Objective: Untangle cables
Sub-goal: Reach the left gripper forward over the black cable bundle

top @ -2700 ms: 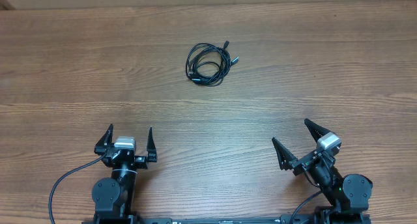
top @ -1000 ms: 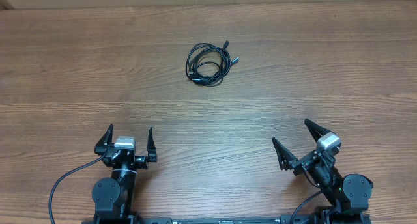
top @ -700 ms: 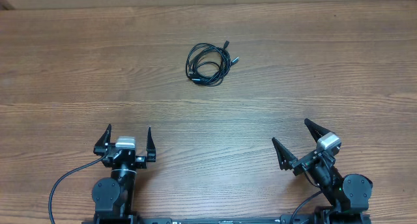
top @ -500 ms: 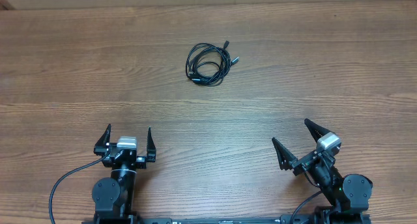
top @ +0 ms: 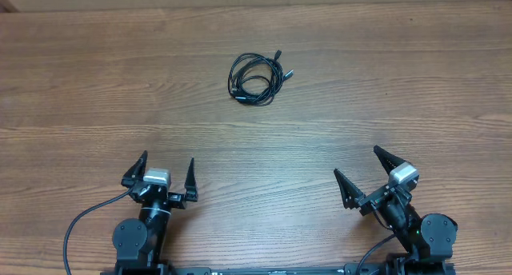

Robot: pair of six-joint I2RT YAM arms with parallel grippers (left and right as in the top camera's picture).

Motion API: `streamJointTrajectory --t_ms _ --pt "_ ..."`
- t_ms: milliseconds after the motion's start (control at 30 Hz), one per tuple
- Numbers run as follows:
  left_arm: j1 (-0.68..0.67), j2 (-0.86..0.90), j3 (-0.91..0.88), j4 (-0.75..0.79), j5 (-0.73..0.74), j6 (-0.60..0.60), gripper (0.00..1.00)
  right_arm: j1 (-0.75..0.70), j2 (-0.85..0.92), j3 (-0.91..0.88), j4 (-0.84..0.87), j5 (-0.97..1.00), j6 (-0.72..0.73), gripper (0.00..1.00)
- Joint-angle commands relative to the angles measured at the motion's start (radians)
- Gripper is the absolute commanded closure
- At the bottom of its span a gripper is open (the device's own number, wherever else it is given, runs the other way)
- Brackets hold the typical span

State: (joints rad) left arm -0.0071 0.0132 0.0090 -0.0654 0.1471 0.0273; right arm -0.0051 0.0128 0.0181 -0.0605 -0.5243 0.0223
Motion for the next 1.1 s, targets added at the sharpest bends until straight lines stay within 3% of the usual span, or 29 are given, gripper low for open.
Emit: streamJointTrajectory --t_ms 0,233,400,767,1067 --pt "-0.003 -0.006 0.018 -0.01 0.117 -0.054 0.01 0.004 -0.01 -0.01 0.007 -0.004 0.0 0.0" --pt "-0.003 0.006 0.151 -0.066 0.132 -0.047 0.0 0.004 -0.01 -0.01 0.007 -0.004 0.0 0.0" --pt "-0.003 0.097 0.295 -0.164 0.159 0.029 0.0 0.004 -0.01 -0.01 0.007 -0.004 0.0 0.0" --pt "-0.003 0.52 0.704 -0.317 0.171 0.127 0.01 0.004 -0.01 -0.01 0.007 -0.004 0.0 0.0" --pt "-0.003 0.898 1.183 -0.681 0.167 0.126 0.0 0.004 -0.01 -0.01 0.006 0.007 -0.001 0.0"
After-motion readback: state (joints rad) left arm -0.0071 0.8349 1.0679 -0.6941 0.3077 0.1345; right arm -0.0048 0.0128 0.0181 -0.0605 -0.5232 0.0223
